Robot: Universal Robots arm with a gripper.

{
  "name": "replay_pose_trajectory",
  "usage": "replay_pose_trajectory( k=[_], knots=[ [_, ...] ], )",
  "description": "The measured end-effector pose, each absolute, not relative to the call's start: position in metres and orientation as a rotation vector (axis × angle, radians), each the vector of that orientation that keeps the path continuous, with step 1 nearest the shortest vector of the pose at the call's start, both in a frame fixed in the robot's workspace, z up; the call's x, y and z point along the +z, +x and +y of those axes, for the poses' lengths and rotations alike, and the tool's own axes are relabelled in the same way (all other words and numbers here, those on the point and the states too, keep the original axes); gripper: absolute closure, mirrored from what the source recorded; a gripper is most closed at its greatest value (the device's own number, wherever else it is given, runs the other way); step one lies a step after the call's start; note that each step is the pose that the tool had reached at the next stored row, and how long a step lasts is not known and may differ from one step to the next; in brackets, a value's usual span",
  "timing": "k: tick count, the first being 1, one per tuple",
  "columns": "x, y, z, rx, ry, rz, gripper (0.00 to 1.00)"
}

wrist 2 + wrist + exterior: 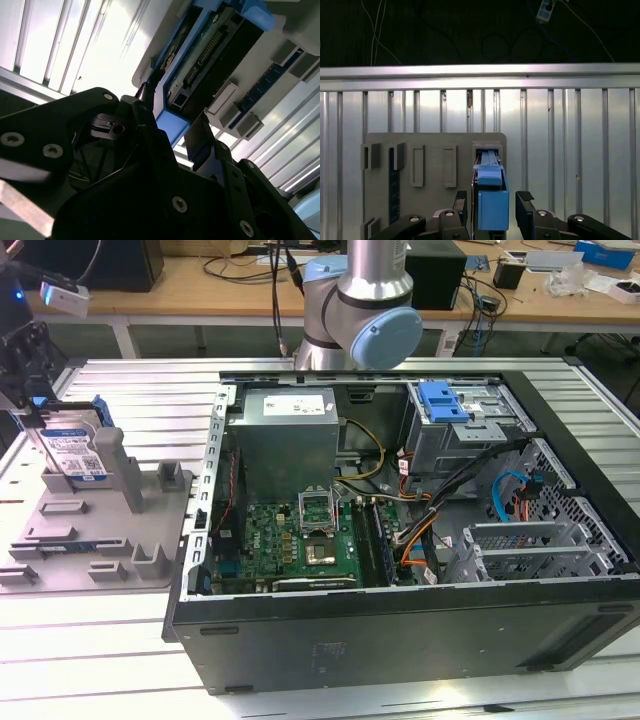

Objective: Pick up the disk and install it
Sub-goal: 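Pick up the disk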

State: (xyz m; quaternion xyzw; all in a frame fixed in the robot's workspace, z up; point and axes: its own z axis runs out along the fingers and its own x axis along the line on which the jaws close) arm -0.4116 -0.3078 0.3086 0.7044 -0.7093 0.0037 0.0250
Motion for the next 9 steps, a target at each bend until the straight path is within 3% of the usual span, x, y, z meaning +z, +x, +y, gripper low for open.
replay_pose_trajectory(
  k=[9],
  knots=[
    [0.3033,-0.4139,-0.3077,0.02,2.182,-2.198,0.49]
  ],
)
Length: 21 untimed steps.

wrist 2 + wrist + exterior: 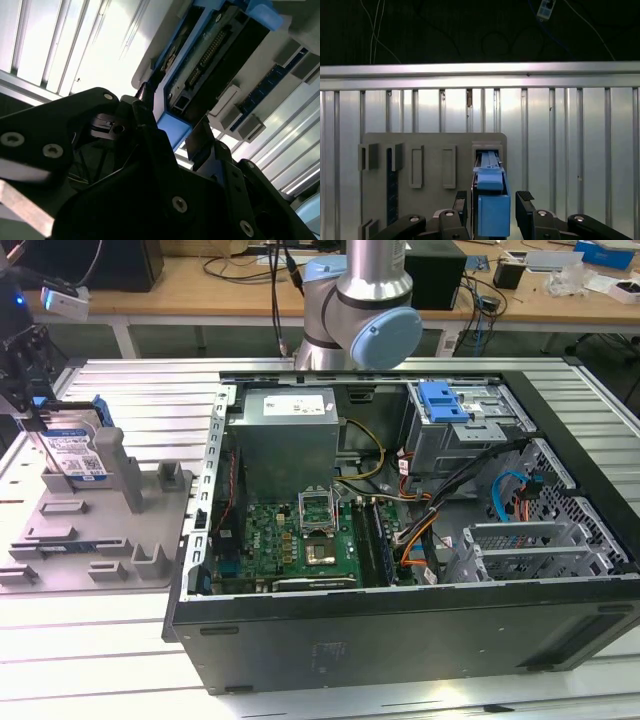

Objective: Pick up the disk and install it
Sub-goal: 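Pick up the disk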

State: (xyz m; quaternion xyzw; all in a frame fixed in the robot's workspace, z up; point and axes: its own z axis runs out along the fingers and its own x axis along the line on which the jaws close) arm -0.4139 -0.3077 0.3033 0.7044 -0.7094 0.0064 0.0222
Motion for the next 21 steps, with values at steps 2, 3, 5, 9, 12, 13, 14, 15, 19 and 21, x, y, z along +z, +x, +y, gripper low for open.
replay_pose_trajectory(
  k=[2,3,5,9,12,13,14,15,19,21],
  knots=[
    [0.3027,-0.4149,-0.3078,0.021,2.182,-2.198,0.49],
    [0.3023,-0.4153,-0.3078,0.021,2.183,-2.198,0.5],
    [0.3012,-0.416,-0.3078,0.021,2.183,-2.198,0.58],
    [0.2995,-0.4165,-0.3078,0.022,2.183,-2.198,0.58],
    [0.2985,-0.4165,-0.3078,0.022,2.184,-2.198,0.58],
    [0.2985,-0.4165,-0.3078,0.022,2.184,-2.198,0.58],
    [0.2983,-0.4165,-0.3078,0.022,2.184,-2.198,0.58],
    [0.2981,-0.4165,-0.3078,0.022,2.184,-2.198,0.58],
    [0.2976,-0.4165,-0.3078,0.022,2.184,-2.198,0.59],
    [0.2974,-0.4166,-0.3078,0.022,2.184,-2.198,0.64]
  ],
)
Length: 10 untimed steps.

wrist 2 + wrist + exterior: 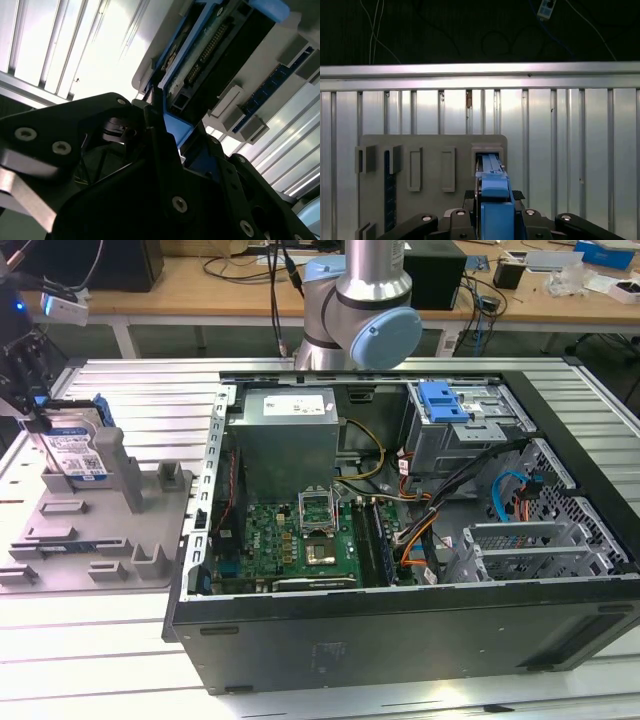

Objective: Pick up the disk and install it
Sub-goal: 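Pick up the disk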

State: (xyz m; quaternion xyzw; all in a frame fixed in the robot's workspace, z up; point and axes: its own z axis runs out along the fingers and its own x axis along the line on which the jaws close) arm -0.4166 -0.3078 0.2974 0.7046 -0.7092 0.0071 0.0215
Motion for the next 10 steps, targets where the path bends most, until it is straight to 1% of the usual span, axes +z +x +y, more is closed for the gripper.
replay_pose_trajectory(
  k=[10],
  knots=[
    [0.2965,-0.4165,-0.308,0.022,2.184,-2.198,0.64]
  ],
)
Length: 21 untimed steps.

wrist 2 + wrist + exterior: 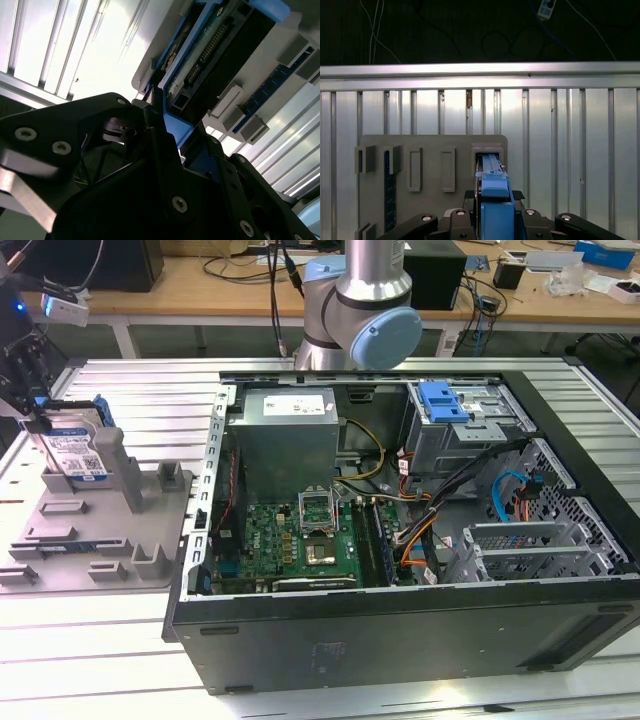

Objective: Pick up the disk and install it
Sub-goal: 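Pick up the disk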

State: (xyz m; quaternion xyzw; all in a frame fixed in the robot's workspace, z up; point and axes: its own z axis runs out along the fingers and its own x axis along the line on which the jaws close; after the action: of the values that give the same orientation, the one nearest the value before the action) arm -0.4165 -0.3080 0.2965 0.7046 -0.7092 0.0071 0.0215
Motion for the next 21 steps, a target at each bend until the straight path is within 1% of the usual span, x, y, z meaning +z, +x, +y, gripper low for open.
replay_pose_trajectory(
  k=[12,21],
  knots=[
    [0.302,-0.417,-0.308,0.021,2.184,-2.198,0.64],
    [0.326,-0.417,-0.308,0.022,2.184,-2.198,0.64]
  ],
)
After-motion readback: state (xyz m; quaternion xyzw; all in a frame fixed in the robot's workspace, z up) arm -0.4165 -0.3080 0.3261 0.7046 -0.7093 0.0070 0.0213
